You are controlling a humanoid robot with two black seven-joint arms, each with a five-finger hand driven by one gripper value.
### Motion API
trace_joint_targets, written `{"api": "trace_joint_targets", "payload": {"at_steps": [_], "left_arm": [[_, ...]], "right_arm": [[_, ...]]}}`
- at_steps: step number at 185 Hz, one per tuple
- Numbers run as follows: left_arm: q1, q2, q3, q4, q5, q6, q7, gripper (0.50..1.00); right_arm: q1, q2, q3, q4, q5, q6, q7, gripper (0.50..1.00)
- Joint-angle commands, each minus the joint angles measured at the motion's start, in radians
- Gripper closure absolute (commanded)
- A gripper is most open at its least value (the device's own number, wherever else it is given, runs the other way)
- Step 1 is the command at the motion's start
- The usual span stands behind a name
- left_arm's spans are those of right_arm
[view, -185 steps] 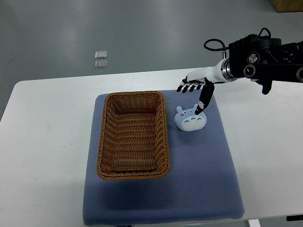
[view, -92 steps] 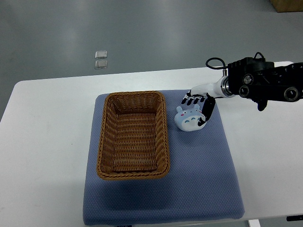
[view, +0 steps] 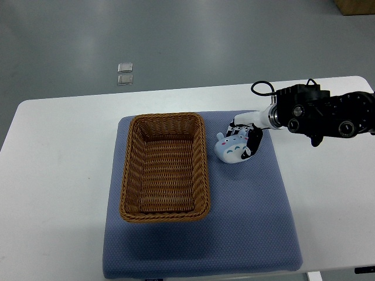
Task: Place blue toy in brown basket
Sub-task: 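Lift the toy with the right hand and carry it over the basket, then lower the toy into the wicker basket and open the right hand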
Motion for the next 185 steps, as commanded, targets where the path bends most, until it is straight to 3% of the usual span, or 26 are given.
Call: {"api": "trace_joint_targets", "payload": {"at_steps": [1, 22, 75, 105, 134, 153, 185], "left_arm": [[0.0, 0.0, -0.001, 0.001, 0.0, 0.0, 0.0, 0.5], [0.0, 0.0, -0.001, 0.001, 0.0, 0.0, 0.0, 0.5], [0.0, 0.0, -0.001, 0.001, 0.0, 0.0, 0.0, 0.5], [0.0, 0.0, -0.001, 0.0, 0.0, 0.0, 0.0, 0.5], [0.0, 0.0, 0.001, -0.002, 0.0, 0.0, 0.0, 0.5], [0.0, 0.0, 0.001, -0.006, 0.0, 0.0, 0.0, 0.5], [-0.01, 0.0, -0.001, -0.014, 0.002, -0.002, 0.0, 0.5]], "right_arm": [[-0.004, 0.0, 0.0, -0.004, -0.017, -0.005, 0.003, 0.926], [0.008, -0.012, 0.001, -0.004, -0.015, -0.014, 0.003, 0.989], [0.155, -0.066, 0.063, 0.059, 0.028, 0.022, 0.005, 1.0], [0.244, -0.043, 0.066, 0.076, 0.074, 0.015, 0.005, 0.987], [0.264, 0.034, 0.064, 0.075, 0.078, 0.004, 0.014, 0.979], [0.261, 0.113, 0.063, 0.059, 0.077, -0.047, 0.052, 0.967], [0.211, 0.239, 0.064, -0.005, 0.077, -0.099, 0.058, 0.957]]}}
